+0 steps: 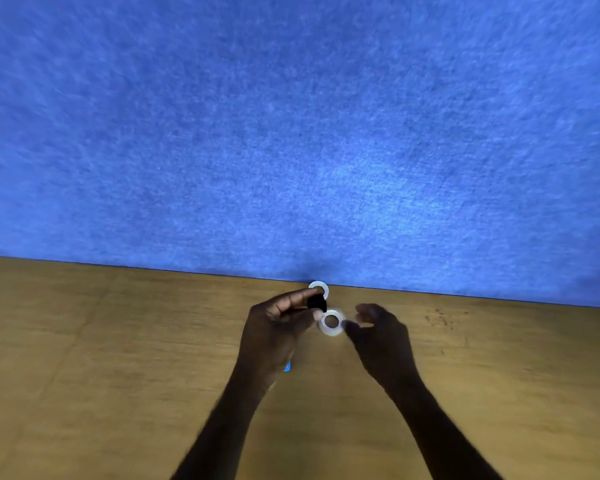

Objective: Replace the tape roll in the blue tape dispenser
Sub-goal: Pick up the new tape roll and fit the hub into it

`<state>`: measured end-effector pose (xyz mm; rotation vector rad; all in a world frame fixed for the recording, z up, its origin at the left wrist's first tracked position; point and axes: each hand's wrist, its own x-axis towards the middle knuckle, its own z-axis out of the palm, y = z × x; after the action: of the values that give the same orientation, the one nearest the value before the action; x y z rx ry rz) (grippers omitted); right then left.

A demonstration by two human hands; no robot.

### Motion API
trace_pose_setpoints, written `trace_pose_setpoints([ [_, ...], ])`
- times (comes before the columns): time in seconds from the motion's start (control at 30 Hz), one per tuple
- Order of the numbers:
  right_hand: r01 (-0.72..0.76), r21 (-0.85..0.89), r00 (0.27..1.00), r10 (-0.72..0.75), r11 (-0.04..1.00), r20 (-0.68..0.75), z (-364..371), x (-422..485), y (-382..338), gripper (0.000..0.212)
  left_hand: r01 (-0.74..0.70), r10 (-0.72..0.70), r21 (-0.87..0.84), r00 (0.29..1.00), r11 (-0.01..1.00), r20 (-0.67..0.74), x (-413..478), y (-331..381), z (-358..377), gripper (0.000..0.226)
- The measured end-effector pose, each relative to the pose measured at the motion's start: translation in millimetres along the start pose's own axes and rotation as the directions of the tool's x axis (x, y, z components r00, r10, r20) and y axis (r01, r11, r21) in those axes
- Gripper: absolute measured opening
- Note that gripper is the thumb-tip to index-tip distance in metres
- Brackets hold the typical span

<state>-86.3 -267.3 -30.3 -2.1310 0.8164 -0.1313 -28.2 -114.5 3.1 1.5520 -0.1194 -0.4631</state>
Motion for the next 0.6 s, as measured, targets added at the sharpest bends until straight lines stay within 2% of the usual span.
trace_pose_setpoints([
  [0.03,0.000,-0.092,1.000,0.001,0.996,0.015,8,2,3,0.045,-0.003,0.003,0.002,1.000,1.000,-0.002,-1,-1,-2,0.031],
  [0.1,-0.016,-0.146,0.998,0.024,0.989,0.052,24,4,6,0.053,-0.004,0.004,-0.004,1.000,1.000,-0.015,0,-5,-5,0.033],
  [0.33,-0.013,-0.251,1.000,0.007,0.968,-0.022,54,16,3,0.049,-0.004,0.003,-0.033,0.999,0.999,-0.038,1,-7,-14,0.034],
  [0.43,0.022,-0.325,1.000,-0.024,0.946,0.000,56,17,-2,0.042,0.001,-0.002,-0.021,0.999,1.000,-0.050,0,-5,-19,0.034],
  [0.5,0.030,-0.297,1.000,-0.031,0.954,0.001,55,17,-4,0.035,0.008,-0.009,-0.012,0.998,1.000,-0.067,0,-4,-22,0.032],
  [0.6,0.013,-0.055,0.997,-0.017,0.998,-0.071,43,14,-12,0.023,0.029,-0.032,-0.035,0.996,0.999,-0.084,-1,2,-25,0.031],
])
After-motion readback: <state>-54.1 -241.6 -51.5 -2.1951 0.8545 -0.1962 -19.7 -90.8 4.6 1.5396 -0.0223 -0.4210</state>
